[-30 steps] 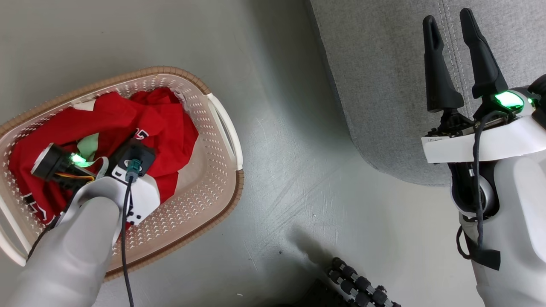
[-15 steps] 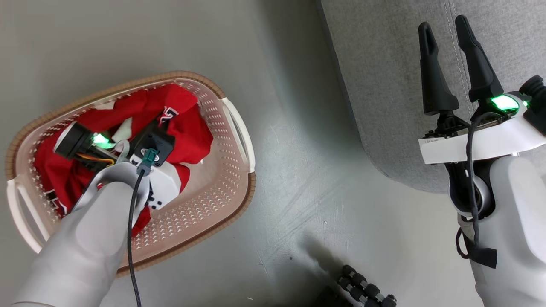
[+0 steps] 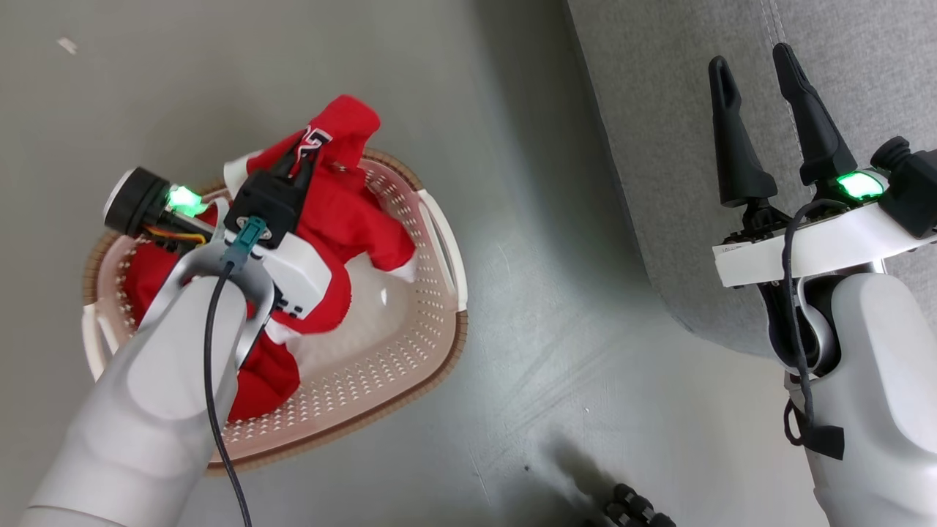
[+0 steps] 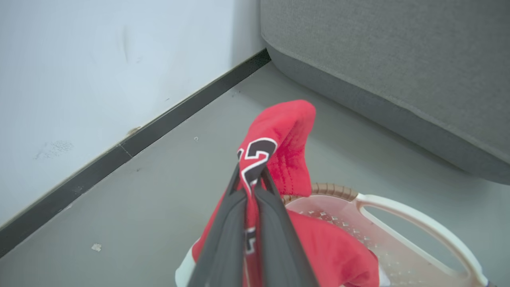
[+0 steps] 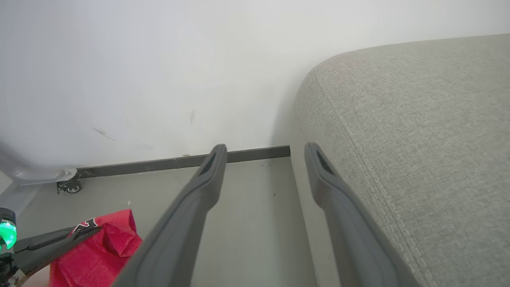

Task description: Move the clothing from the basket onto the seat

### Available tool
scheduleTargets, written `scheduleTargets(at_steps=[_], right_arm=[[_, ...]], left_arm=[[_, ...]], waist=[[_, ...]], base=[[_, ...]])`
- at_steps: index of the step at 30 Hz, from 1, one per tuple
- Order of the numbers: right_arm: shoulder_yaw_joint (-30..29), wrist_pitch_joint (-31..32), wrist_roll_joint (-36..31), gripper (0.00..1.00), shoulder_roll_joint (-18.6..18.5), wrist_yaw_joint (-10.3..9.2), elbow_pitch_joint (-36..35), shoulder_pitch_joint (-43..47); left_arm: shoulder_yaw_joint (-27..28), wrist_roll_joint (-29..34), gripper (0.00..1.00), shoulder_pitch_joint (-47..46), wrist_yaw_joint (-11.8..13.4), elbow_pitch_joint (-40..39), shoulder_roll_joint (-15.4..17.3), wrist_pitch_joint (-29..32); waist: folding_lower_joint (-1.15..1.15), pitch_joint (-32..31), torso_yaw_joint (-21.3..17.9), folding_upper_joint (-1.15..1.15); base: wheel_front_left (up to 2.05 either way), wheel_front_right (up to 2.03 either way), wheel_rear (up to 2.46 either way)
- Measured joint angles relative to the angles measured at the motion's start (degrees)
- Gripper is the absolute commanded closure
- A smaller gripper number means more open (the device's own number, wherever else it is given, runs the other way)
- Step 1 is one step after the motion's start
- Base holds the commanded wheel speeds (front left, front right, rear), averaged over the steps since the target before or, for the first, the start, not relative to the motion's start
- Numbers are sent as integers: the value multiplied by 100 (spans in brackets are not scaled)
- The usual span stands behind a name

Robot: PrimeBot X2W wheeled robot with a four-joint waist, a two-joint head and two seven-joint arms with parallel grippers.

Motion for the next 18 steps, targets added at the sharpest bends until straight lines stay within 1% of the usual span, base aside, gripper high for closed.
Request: scheduleTargets(at_steps=[6,10,18], right_arm=[[-22,0,-188,0,-4,0,66,1],[-22,0,-235,0,-5,0,103,4],[-26,0,-371,0,-12,0,254,40]], left_arm=[[79,-46,100,-149,-81,-367,31,26],[107,-97,100,-192,-89,-527,43,80],[157,-293,100,-192,-241,-839,65,278]], waist=[[0,-264,151,0],[0,-407,225,0],[0,-825,412,0]], base=[[0,0,0],[0,0,0],[0,0,0]])
